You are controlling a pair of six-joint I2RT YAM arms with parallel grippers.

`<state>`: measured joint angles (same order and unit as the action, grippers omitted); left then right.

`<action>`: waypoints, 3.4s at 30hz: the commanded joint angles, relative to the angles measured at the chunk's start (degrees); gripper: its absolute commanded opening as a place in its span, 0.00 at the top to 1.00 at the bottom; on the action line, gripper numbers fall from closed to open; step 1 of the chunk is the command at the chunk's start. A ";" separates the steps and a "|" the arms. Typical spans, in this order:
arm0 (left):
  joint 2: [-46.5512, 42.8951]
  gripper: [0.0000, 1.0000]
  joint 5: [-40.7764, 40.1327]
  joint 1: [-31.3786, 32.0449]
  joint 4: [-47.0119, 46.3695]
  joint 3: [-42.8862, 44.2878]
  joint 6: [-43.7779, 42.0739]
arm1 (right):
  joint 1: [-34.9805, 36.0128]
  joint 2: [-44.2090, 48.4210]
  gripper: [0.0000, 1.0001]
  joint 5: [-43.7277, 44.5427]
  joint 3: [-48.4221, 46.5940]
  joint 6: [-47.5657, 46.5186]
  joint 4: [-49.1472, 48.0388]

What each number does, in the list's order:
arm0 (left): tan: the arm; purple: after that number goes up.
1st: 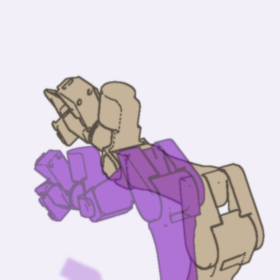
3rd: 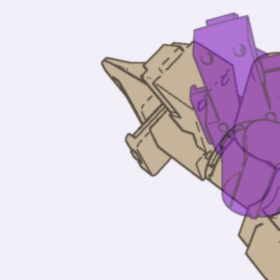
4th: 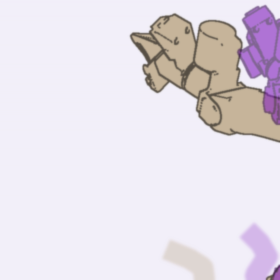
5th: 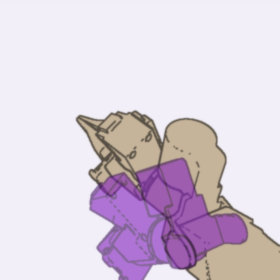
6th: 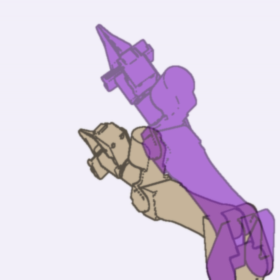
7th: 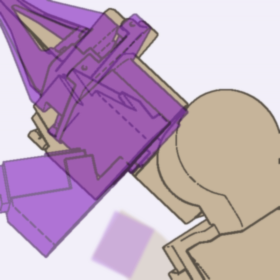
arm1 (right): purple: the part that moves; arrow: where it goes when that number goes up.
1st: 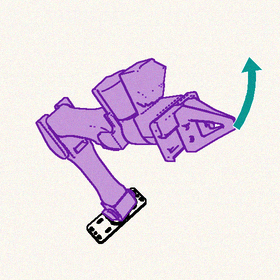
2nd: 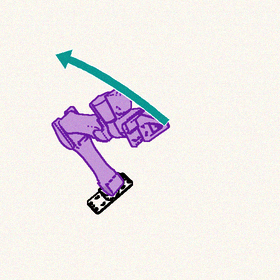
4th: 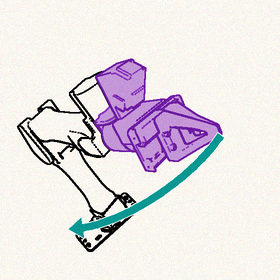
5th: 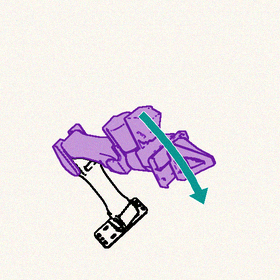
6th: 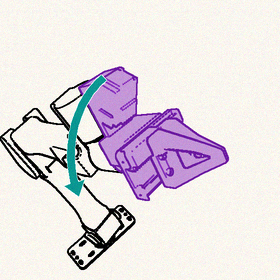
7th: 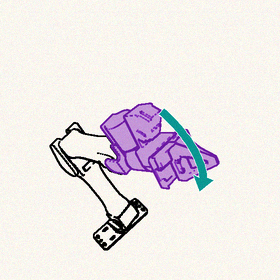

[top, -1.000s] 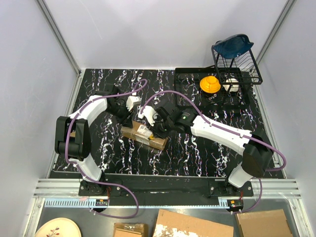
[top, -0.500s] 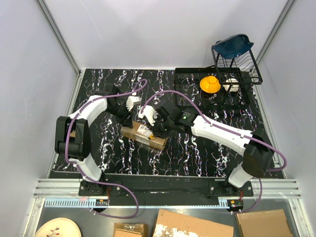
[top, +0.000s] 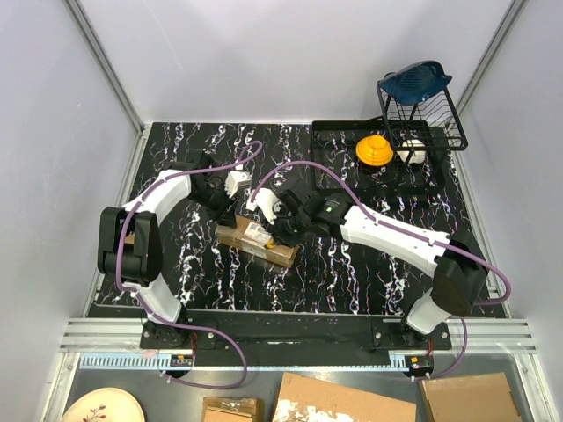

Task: Unpack the express box
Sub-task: Cut the express box at the center of the board.

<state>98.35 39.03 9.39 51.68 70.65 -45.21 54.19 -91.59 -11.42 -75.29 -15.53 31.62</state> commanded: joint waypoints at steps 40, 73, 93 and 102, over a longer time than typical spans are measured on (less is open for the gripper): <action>2.99 0.69 -3.87 0.46 -3.96 -4.82 -4.18 | -0.58 -5.97 1.00 4.65 -5.93 2.96 -0.85; 3.43 0.70 -4.57 0.54 -3.96 -3.94 -3.83 | -0.67 -2.71 1.00 -1.05 -4.96 4.01 -7.09; 3.61 0.70 -4.40 0.54 -3.69 -3.94 -4.01 | -1.55 -3.77 1.00 0.00 -2.94 3.22 -5.78; 3.78 0.70 -4.40 0.46 -3.69 -4.03 -4.10 | -1.90 -3.77 1.00 0.26 -2.59 3.05 -5.78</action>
<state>97.97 40.47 9.28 49.41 69.41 -46.74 52.82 -95.55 -11.46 -78.00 -12.14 26.87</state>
